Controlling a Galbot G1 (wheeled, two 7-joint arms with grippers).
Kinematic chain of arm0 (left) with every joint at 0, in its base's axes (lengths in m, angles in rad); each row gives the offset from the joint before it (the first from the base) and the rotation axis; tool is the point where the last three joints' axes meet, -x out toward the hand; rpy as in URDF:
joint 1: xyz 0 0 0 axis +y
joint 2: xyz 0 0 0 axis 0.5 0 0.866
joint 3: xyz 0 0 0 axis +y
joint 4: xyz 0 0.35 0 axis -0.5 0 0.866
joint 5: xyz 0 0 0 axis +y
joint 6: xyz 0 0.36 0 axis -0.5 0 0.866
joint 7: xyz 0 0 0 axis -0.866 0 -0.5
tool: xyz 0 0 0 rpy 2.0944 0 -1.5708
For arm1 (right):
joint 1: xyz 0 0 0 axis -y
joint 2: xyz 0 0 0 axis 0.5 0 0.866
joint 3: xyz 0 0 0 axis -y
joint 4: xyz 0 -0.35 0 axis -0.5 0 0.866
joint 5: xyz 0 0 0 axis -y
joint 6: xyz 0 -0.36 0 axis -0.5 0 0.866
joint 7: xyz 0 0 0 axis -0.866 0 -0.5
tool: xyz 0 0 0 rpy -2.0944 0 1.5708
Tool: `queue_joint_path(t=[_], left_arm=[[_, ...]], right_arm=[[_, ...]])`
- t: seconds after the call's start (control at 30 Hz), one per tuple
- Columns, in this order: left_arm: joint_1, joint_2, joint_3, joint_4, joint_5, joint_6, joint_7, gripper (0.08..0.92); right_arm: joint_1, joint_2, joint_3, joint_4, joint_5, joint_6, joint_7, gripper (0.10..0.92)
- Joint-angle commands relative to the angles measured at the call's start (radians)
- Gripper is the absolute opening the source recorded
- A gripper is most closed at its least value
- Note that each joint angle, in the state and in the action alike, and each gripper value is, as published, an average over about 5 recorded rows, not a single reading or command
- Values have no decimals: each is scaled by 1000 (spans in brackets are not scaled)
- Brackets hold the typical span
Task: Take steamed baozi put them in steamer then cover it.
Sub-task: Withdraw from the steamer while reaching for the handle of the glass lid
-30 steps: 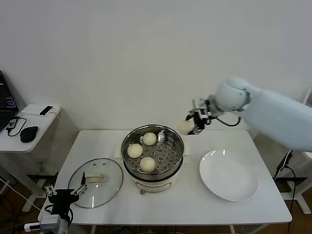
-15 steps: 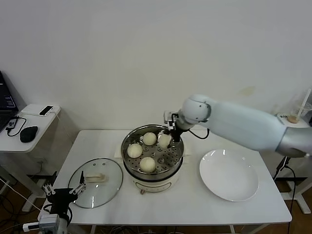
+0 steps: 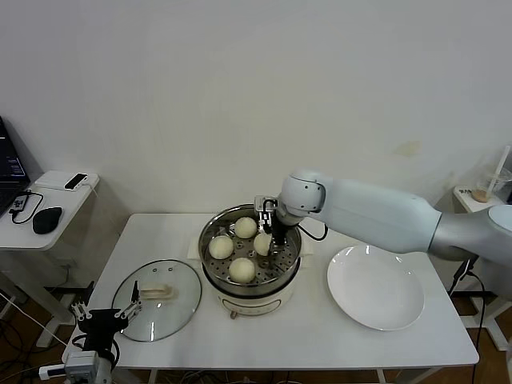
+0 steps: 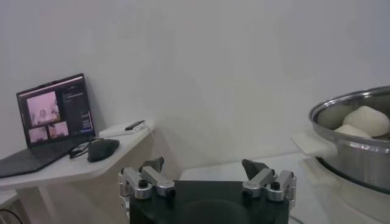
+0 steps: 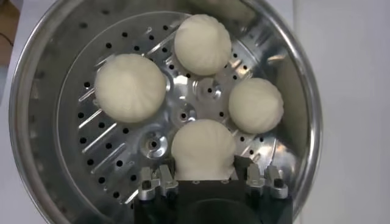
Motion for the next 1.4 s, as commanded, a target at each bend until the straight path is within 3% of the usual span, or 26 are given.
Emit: queue_joint_path(t=[0.03, 0.17, 0.37, 0.57, 0.83, 1.03, 1.17, 1.4], left_arm=[[0, 0, 0, -2, 0, 0, 0, 823], [0, 0, 1, -6, 0, 0, 0, 823], [-8, -2, 7, -4, 0, 0, -1, 823], [-17, 0, 9, 6, 0, -10, 6, 823], [-25, -2, 22, 21, 5, -39, 18, 823], [-31, -1, 28, 53, 35, -75, 30, 823], [-35, 2, 33, 91, 125, -96, 39, 823], [-19, 28, 28, 179, 560, -135, 27, 823]], right_arm=[[5, 13, 4, 1, 0, -24, 13, 681], [40, -23, 7, 42, -2, -25, 4, 782], [82, -145, 59, 168, 30, -3, 44, 822], [-80, -298, 232, 329, 181, 21, 478, 823], [-706, -448, 749, 474, 97, 357, 891, 823], [-1186, -332, 1257, 509, -64, 580, 951, 823], [-1475, -176, 1557, 534, -170, 720, 848, 823], [-1811, 129, 1922, 611, -141, 802, 682, 823]])
